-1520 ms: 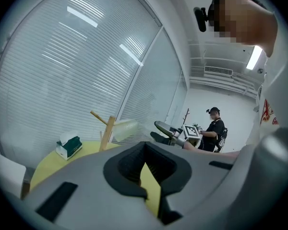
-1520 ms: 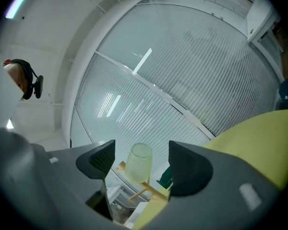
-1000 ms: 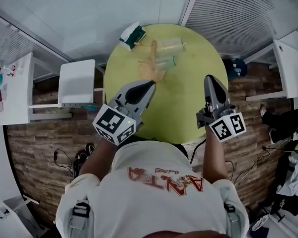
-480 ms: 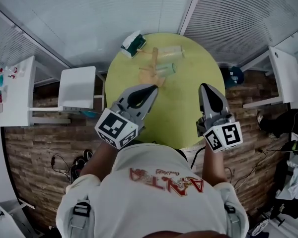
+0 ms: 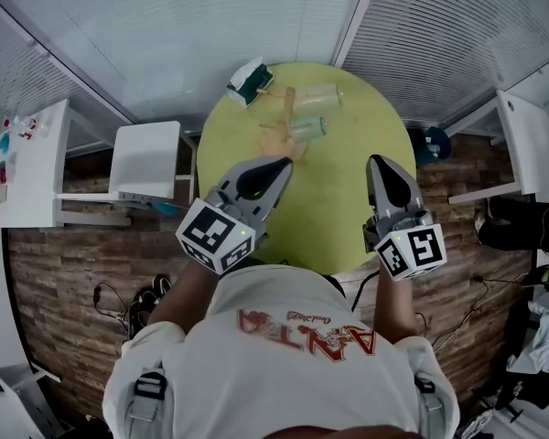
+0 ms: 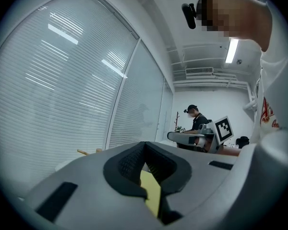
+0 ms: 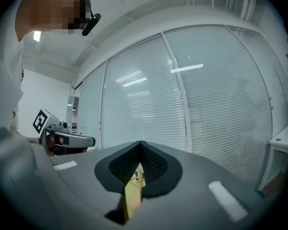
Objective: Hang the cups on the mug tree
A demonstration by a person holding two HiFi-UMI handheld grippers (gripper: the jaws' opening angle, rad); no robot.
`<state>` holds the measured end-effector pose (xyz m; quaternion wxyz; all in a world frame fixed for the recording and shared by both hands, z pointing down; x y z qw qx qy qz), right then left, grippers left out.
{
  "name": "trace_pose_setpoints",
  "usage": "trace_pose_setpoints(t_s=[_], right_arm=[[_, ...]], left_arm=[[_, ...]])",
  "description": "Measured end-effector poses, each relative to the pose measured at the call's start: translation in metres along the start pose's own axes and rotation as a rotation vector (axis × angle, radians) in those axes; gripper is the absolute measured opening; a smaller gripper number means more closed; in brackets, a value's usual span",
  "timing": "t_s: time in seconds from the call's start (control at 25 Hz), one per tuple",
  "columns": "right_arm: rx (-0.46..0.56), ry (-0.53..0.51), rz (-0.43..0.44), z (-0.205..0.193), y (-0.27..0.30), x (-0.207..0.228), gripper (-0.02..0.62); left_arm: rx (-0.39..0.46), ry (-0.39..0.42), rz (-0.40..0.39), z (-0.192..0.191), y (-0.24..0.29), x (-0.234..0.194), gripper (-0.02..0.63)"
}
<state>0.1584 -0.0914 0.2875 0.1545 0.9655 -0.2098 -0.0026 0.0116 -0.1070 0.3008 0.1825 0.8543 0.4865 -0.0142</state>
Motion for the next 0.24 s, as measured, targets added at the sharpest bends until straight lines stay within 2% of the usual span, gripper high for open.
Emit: trace_pose_setpoints(t_s=[0.24], right_arm=[[-0.009,-0.015,0.001,0.0003,-0.0005,-0.0026,0.001]], left_arm=[[-0.002,0.001,0.008,-0.0008,-0.0024,0.0012,0.008]])
Point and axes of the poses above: the fingertips, and each gripper's own axes: y forward along the fingers, x to its right, z out of its top, the point moved 1 cm from there along -y, backward along the fingers, and after that the axes turned 15 degrees about -x, right-handed, at the moved point
